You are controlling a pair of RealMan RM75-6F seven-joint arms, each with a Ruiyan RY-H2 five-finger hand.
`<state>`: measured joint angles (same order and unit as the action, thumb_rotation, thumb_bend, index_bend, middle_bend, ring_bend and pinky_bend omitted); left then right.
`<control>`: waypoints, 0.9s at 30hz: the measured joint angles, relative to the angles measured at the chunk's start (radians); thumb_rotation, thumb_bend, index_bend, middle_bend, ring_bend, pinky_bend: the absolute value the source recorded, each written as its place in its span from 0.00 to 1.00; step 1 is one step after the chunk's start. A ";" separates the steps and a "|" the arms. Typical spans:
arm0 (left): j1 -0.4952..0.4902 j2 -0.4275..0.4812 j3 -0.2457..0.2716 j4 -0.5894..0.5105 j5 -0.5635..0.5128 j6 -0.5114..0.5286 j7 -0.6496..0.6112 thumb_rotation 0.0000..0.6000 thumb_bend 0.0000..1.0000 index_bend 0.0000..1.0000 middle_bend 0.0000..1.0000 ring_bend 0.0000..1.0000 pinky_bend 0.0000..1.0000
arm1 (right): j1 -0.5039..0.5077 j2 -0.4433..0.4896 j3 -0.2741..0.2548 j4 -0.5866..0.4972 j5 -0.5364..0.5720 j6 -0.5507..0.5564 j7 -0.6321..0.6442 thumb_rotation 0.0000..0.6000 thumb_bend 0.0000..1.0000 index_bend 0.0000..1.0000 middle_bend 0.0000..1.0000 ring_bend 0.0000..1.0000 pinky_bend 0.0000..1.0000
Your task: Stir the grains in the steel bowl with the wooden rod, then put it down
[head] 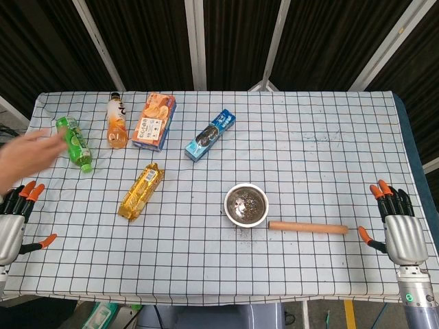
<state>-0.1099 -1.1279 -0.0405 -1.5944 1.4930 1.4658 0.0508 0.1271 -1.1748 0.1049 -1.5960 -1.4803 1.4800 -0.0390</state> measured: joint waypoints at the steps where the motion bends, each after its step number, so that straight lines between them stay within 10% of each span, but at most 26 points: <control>1: -0.001 0.000 0.000 0.000 0.000 -0.001 0.001 1.00 0.02 0.00 0.00 0.00 0.00 | 0.000 0.000 0.000 0.000 0.000 0.000 -0.001 1.00 0.33 0.00 0.00 0.00 0.00; 14: 0.000 0.000 0.001 -0.007 0.006 0.005 0.008 1.00 0.02 0.00 0.00 0.00 0.00 | -0.004 -0.003 -0.008 -0.026 -0.013 0.005 -0.002 1.00 0.33 0.01 0.01 0.00 0.00; 20: -0.002 0.004 0.004 -0.008 0.005 -0.004 -0.006 1.00 0.02 0.00 0.00 0.00 0.00 | 0.011 -0.009 -0.005 -0.087 -0.004 -0.026 0.040 1.00 0.33 0.29 0.28 0.03 0.00; 27: -0.001 0.007 0.006 -0.008 0.010 -0.004 -0.015 1.00 0.02 0.00 0.00 0.00 0.00 | 0.035 -0.053 -0.003 -0.085 -0.033 -0.030 -0.047 1.00 0.33 0.40 0.35 0.08 0.00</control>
<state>-0.1112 -1.1211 -0.0346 -1.6025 1.5029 1.4622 0.0358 0.1618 -1.2273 0.1022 -1.6814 -1.5135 1.4496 -0.0863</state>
